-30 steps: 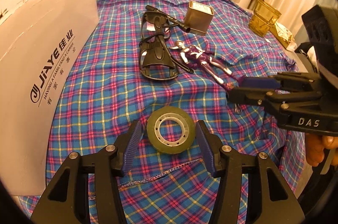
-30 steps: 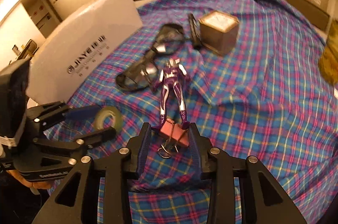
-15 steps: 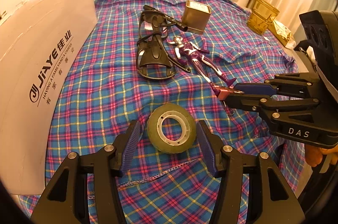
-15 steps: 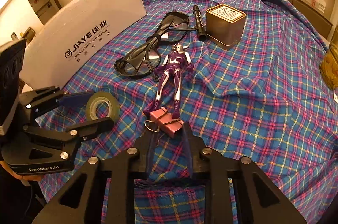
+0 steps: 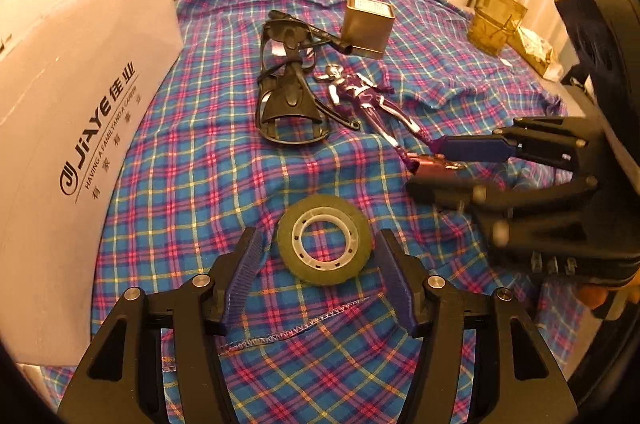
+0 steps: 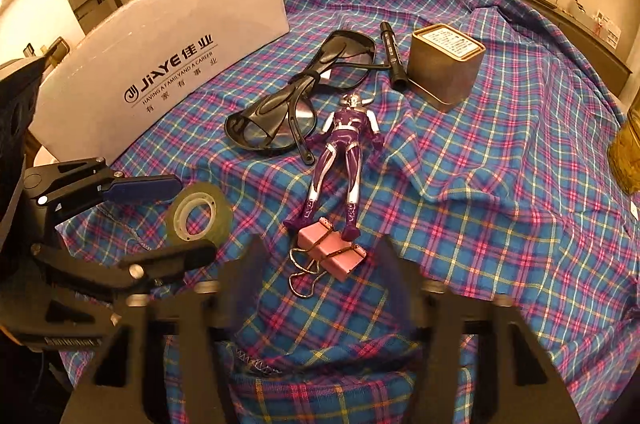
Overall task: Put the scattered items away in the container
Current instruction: 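Grasp the pink binder clip with the right tool and pull it off the figurine, then close the left tool on the green tape roll while the right tool holds the clip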
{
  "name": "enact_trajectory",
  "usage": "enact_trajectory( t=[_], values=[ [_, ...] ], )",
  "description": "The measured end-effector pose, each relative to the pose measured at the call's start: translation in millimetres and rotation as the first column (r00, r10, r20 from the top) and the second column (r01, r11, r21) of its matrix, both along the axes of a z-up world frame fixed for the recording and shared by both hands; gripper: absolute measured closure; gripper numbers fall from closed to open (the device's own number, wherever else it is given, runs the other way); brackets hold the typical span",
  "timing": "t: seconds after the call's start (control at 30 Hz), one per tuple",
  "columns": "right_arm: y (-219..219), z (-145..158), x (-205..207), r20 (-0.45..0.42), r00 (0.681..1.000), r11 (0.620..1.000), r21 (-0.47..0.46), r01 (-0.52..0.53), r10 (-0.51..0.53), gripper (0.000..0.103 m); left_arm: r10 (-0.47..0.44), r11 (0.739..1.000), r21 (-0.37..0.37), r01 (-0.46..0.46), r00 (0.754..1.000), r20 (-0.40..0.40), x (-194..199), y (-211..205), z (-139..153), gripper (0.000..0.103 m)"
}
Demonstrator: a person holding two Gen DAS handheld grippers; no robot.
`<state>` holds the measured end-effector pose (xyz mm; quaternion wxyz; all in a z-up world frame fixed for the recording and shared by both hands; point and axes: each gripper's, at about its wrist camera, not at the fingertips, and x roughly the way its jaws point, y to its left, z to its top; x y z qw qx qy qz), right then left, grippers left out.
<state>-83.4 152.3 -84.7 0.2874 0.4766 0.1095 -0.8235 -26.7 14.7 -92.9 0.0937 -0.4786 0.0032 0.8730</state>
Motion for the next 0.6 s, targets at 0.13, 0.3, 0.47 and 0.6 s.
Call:
enact_trajectory(
  t=[0.13, 0.3, 0.47, 0.6],
  values=[
    [7, 1, -1, 0.028, 0.999, 1.000, -0.023, 0.015, -0.014, 0.077, -0.003, 1.000, 0.004, 0.003, 1.000, -0.002, -1, -3, 0, 0.042],
    [14, 7, 7, 0.046, 0.999, 0.998, -0.056, 0.019, -0.017, 0.079, -0.004, 1.000, 0.006, 0.004, 1.000, 0.004, -3, -6, 2, 0.052],
    [14, 15, 15, 0.039, 0.999, 0.997, -0.076, 0.006, -0.003, 0.080, 0.002, 0.999, 0.033, -0.002, 1.000, -0.001, -3, -10, 8, 0.053],
    [15, 16, 19, 0.037, 0.999, 0.997, -0.080, 0.005, -0.002, 0.080, 0.007, 0.999, 0.047, -0.006, 1.000, -0.008, -3, -13, 14, 0.053]
  ],
)
